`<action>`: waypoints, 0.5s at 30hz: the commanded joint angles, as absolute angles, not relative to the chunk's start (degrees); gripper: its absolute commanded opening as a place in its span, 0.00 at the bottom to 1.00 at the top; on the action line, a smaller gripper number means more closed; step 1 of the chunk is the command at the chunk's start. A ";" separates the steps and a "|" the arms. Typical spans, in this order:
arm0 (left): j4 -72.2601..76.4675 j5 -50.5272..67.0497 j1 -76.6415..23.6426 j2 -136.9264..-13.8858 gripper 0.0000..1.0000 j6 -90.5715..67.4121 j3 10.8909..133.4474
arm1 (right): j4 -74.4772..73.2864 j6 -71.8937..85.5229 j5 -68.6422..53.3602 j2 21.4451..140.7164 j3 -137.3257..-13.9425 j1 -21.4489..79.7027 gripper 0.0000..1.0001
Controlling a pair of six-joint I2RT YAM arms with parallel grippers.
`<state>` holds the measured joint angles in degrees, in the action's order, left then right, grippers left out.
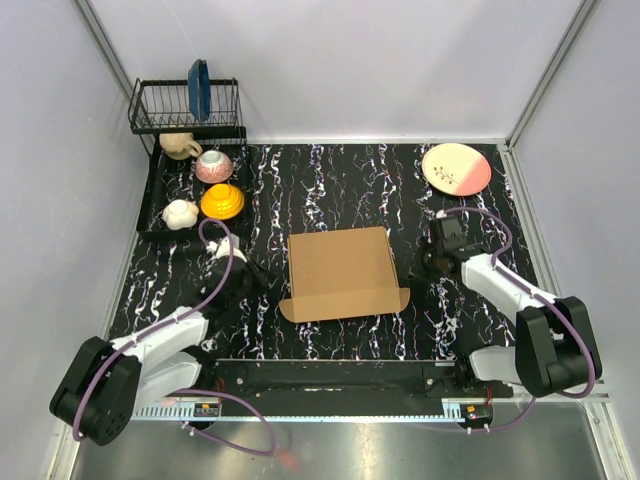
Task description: Fold the paper box
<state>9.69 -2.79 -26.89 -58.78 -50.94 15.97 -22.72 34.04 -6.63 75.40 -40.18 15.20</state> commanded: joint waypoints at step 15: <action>40.95 1.13 -26.98 -65.47 0.02 -57.74 6.42 | -6.59 38.32 -15.11 72.77 -31.64 14.77 0.00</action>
<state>31.40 -1.28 -26.92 -62.17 -56.47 6.87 -11.20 37.69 -11.94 72.38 -32.16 14.98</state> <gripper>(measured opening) 0.030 0.010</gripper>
